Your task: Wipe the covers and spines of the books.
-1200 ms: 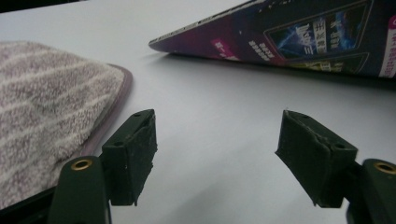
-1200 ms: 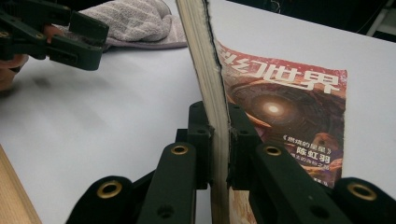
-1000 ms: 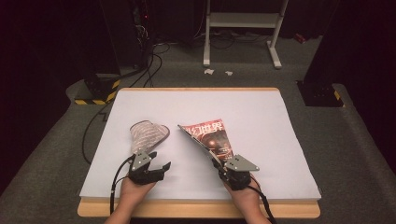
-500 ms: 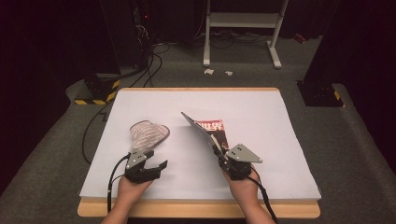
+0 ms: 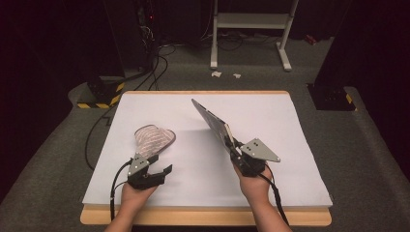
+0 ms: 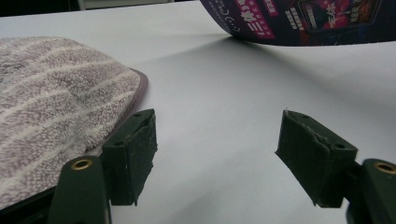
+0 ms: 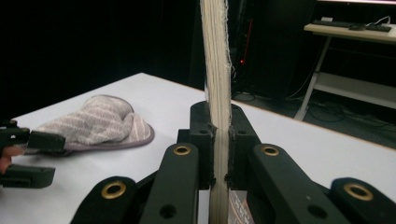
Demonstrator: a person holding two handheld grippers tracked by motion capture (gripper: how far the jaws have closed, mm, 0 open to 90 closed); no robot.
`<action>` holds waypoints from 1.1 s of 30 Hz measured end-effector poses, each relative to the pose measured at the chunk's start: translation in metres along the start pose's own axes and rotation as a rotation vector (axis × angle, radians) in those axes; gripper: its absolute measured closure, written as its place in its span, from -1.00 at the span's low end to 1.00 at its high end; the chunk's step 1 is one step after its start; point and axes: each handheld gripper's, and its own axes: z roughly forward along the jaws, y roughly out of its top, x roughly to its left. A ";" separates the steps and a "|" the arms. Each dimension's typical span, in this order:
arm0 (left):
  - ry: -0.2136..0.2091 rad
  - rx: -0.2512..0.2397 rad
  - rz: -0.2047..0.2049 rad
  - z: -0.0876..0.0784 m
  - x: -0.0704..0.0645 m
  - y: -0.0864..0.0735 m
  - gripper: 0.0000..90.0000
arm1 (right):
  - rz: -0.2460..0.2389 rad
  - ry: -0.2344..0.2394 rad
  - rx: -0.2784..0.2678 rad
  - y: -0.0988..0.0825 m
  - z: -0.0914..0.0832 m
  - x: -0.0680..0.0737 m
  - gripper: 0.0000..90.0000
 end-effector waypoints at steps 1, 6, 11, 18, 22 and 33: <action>-0.002 -0.001 0.001 0.000 0.000 0.000 -0.37 | 0.002 -0.002 -0.006 0.002 0.000 0.000 0.88; 0.000 0.001 0.003 -0.001 0.002 0.000 -0.37 | 0.007 -0.009 -0.040 0.012 0.000 0.000 0.88; 0.000 0.003 -0.001 0.000 0.003 0.000 -0.37 | 0.003 -0.003 -0.057 0.020 0.002 0.003 0.88; 0.002 -0.003 -0.003 -0.002 0.004 0.000 -0.37 | -0.001 0.014 -0.083 0.029 0.003 0.010 0.88; 0.001 -0.002 0.000 -0.002 0.004 0.001 -0.37 | -0.008 0.016 -0.093 0.033 0.005 0.015 0.88; -0.005 -0.004 -0.006 -0.003 0.004 0.001 -0.37 | 0.002 0.067 -0.109 0.037 0.015 0.033 0.88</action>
